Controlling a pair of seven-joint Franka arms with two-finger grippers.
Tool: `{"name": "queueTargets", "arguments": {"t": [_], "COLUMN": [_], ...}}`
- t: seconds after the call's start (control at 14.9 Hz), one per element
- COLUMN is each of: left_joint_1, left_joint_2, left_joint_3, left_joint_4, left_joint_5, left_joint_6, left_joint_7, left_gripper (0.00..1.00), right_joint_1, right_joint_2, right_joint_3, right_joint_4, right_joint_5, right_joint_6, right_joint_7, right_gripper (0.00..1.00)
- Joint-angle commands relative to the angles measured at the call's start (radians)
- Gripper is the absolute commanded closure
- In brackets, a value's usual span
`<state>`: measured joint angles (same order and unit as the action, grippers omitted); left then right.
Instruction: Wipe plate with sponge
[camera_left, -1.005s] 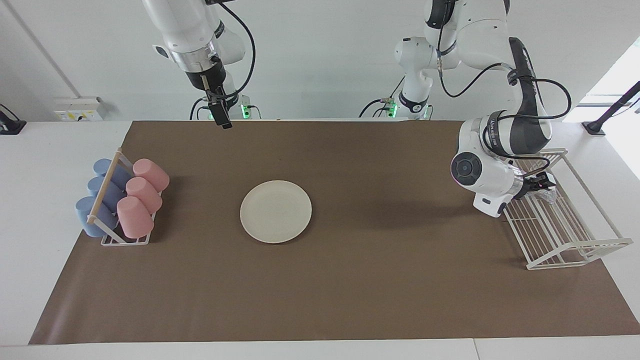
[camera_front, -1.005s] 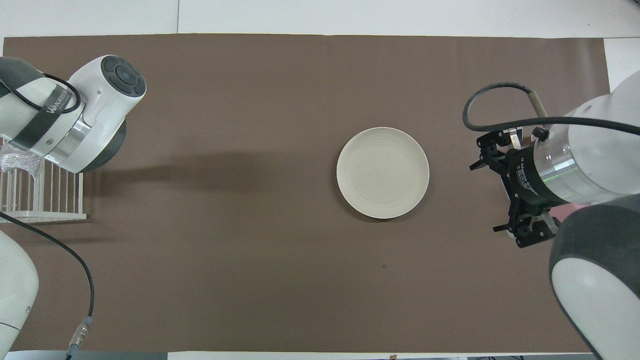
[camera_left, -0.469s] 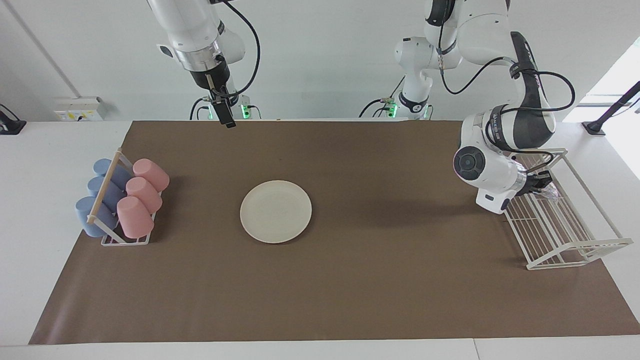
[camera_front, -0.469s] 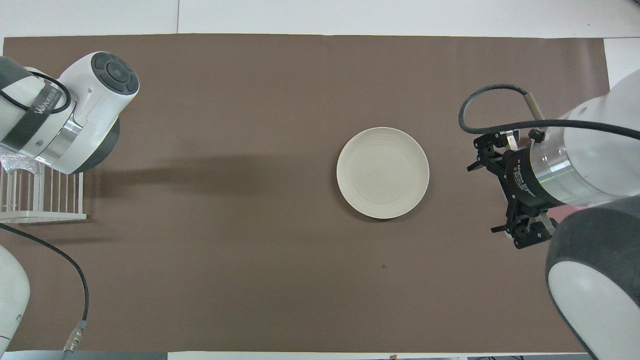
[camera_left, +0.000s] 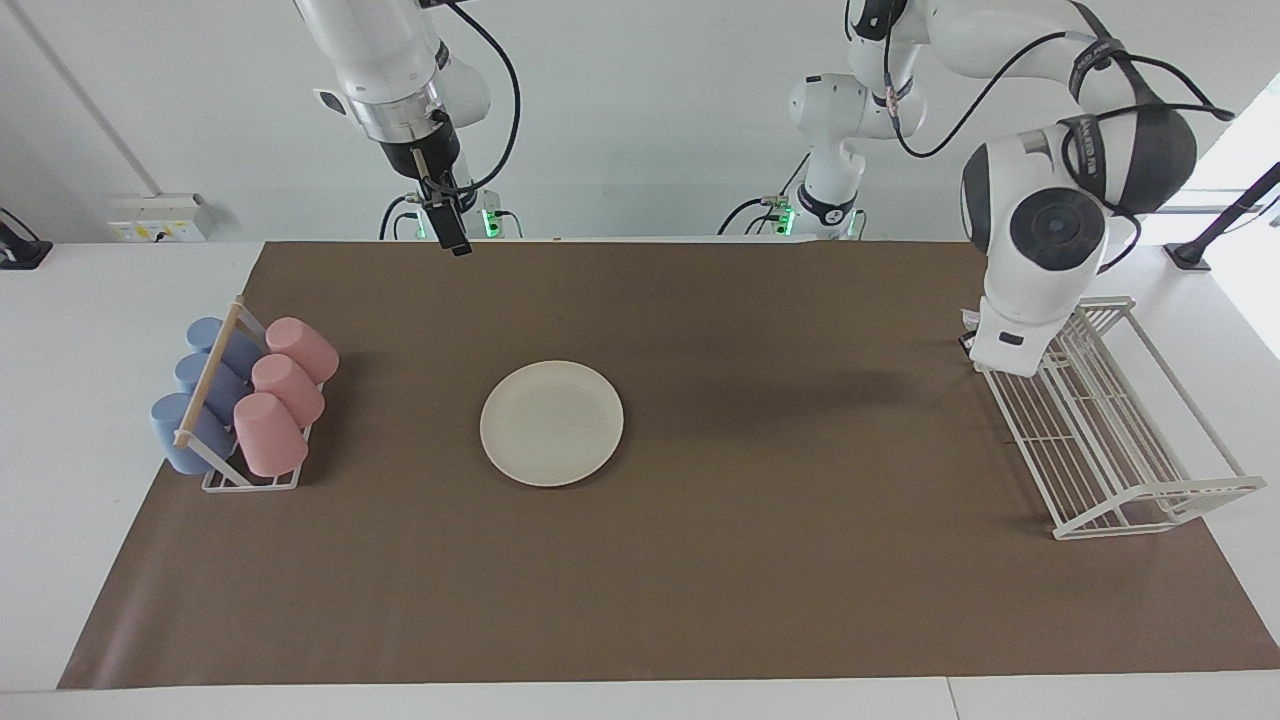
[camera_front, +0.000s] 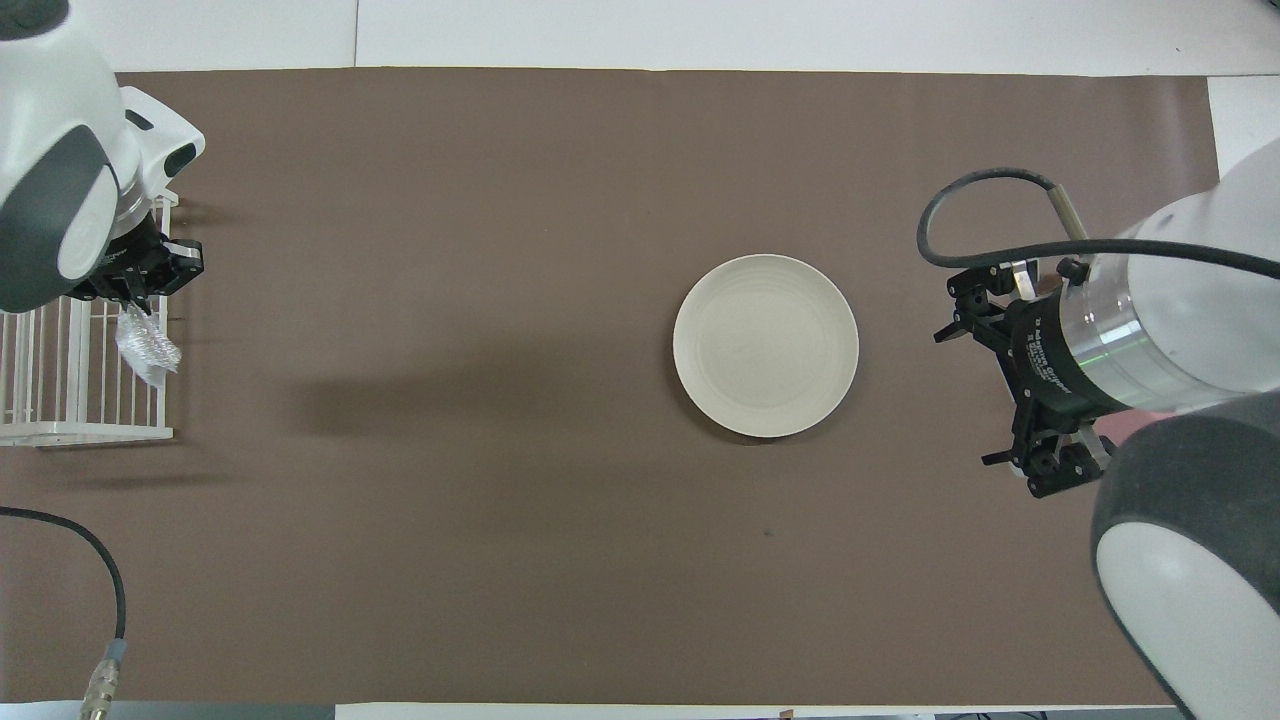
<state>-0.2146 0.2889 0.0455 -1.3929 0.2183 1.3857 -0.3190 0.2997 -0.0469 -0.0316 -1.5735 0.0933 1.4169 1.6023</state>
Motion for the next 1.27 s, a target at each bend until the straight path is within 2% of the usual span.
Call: {"name": "queueTargets", "arguments": {"t": [0.0,0.2,0.34,0.54,0.74,1.07,1.21], "left_joint_1": [0.015,0.084,0.087,0.07,0.064,-0.168,-0.247], "left_joint_2": [-0.064,-0.126,-0.174,-0.276,-0.39,-0.54,-0.594], "left_joint_3": [0.02,0.027,0.027,0.024,0.014,0.011,0.011], "left_joint_4": [0.035,-0.038,-0.144,-0.358,-0.584,-0.869,-0.949], "left_joint_5": [-0.324,-0.661,-0.843,-1.058,-1.238,-1.511,-1.62], "left_joint_6": [-0.039,-0.033,0.024,0.162,0.265,0.589,0.68], "left_joint_7": [-0.006,-0.015,-0.009,0.059,0.223,0.382,0.443], "left_gripper": [1.0,1.0,1.0,1.0,1.0,1.0,1.0], "right_joint_1": [-0.002,-0.002,-0.002,-0.002,-0.002,-0.002,-0.001], "right_joint_2": [-0.016,-0.016,-0.016,-0.016,-0.018,-0.018,-0.022], "right_joint_3": [0.004,0.012,0.012,0.024,0.024,0.041,0.047], "right_joint_4": [-0.011,-0.011,-0.011,-0.011,-0.011,-0.013,-0.019], "right_joint_5": [0.003,0.009,0.009,0.013,0.013,0.017,0.017], "right_joint_6": [0.005,0.01,0.01,0.008,0.007,0.01,0.025], "right_joint_7": [0.007,0.005,0.007,0.008,0.008,0.011,0.011], "right_gripper": [0.0,0.0,0.0,0.0,0.0,0.0,0.0]}}
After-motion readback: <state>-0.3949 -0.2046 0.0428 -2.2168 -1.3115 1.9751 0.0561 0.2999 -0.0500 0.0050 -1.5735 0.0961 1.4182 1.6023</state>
